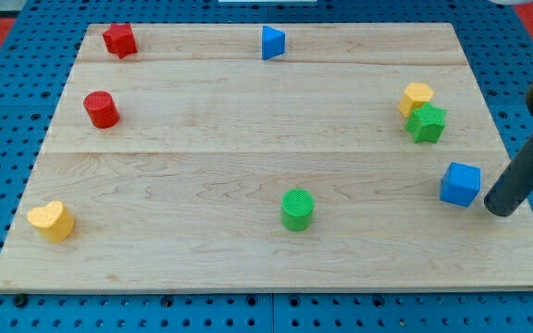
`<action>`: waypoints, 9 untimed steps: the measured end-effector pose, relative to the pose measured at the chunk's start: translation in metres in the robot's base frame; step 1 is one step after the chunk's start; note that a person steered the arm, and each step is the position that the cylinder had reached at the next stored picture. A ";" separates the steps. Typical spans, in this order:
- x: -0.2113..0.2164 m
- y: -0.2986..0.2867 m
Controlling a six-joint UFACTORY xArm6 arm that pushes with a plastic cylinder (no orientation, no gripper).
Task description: Move the blue cube into the green star
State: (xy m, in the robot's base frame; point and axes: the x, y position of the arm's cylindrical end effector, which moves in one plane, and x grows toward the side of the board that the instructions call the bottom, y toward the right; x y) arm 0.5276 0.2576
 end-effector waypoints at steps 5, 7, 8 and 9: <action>-0.020 -0.017; -0.024 -0.026; 0.000 -0.020; 0.015 -0.043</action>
State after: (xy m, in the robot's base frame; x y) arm 0.5426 0.2147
